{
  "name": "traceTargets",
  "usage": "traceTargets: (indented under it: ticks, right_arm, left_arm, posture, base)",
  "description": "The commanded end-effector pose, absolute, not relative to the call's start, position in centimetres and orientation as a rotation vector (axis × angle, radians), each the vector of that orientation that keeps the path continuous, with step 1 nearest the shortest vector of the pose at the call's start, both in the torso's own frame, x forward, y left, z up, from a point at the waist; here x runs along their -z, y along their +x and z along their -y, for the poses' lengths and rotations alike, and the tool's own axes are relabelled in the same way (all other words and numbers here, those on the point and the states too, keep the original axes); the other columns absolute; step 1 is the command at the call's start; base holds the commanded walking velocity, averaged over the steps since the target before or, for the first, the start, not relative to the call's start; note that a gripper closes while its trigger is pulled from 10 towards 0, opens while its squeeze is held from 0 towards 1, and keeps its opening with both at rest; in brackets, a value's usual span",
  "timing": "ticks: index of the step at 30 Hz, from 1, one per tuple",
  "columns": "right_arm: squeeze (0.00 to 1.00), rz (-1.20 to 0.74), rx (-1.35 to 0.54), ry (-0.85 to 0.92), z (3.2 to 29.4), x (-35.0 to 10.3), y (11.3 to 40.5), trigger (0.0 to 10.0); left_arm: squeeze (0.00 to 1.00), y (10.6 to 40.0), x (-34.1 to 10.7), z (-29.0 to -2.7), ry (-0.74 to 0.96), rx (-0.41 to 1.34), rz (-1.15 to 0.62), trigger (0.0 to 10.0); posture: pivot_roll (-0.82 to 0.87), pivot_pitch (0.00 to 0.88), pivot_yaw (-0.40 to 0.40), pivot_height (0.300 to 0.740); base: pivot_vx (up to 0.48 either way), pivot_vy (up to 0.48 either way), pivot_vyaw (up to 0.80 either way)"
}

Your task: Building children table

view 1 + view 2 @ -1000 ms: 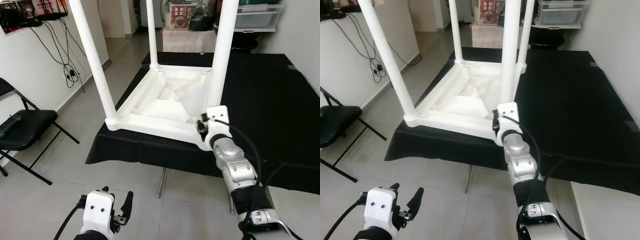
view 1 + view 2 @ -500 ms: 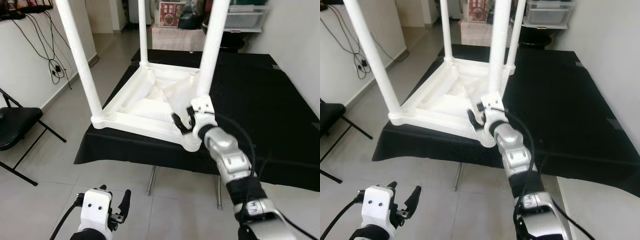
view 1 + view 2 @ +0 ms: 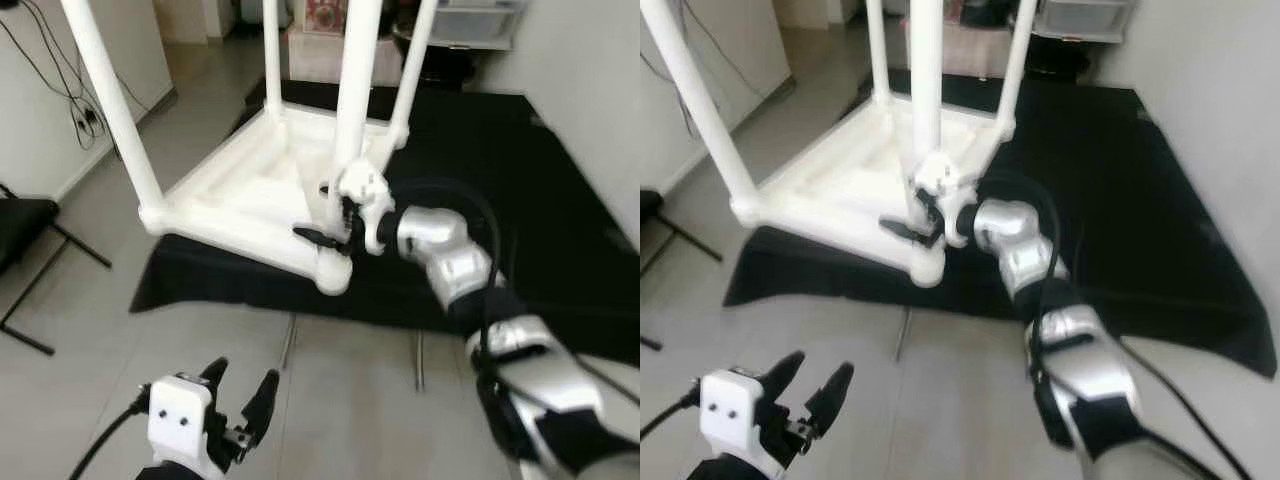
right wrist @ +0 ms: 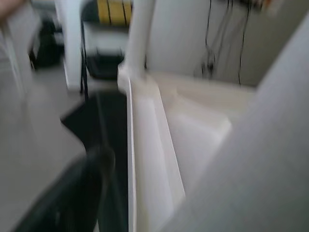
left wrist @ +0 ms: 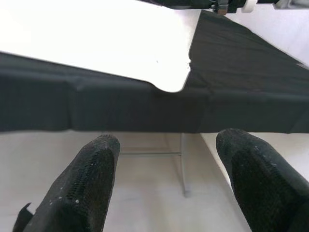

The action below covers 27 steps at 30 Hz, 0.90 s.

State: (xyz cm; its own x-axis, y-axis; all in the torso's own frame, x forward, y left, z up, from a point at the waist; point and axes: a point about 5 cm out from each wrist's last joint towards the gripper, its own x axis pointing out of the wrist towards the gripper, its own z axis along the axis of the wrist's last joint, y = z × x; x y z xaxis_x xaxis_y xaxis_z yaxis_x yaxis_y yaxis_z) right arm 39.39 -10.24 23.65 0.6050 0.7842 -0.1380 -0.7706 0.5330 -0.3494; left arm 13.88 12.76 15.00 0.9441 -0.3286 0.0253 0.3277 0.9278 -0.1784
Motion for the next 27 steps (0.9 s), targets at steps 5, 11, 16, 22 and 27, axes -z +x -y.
traceTargets:
  ticks: [5, 11, 16, 22, 27]
  right_arm:
    - [0.0, -0.036, -0.918, -0.332, 12.0, -22.8, 39.6, 10.0]
    - [0.0, -0.07, -0.891, -0.256, 14.7, -22.3, 39.5, 0.0]
    - [0.0, -0.074, -0.831, -0.21, 17.2, -22.1, 39.4, 0.0]
    - [0.0, -0.065, -0.702, -0.171, 19.2, -21.9, 38.9, 0.0]
    - [0.0, -0.123, -0.288, -0.168, 20.0, -20.0, 37.0, 0.0]
  left_arm:
    - [0.0, 13.4, -15.7, -12.5, -0.202, 0.345, -0.005, 10.0]
    - [0.0, 13.1, -16.3, -12.2, -0.229, 0.363, 0.009, 10.0]
    - [0.0, 12.9, -16.6, -12.2, -0.255, 0.401, 0.011, 10.0]
    - [0.0, 13.1, -16.8, -12.4, -0.262, 0.419, 0.009, 10.0]
    - [0.0, 13.2, -16.8, -12.7, -0.261, 0.422, 0.013, 10.0]
  posture:
    - [0.14, 0.252, -0.044, 0.74]
    - [0.11, 0.283, -0.033, 0.74]
    - [0.1, 0.289, -0.024, 0.74]
    - [0.08, 0.285, -0.025, 0.74]
    - [0.05, 0.289, -0.043, 0.74]
  base:
    - [0.0, 0.0, 0.0]
    - [0.0, 0.0, 0.0]
    - [0.0, 0.0, 0.0]
    - [0.0, 0.0, 0.0]
    - [0.0, 0.0, 0.0]
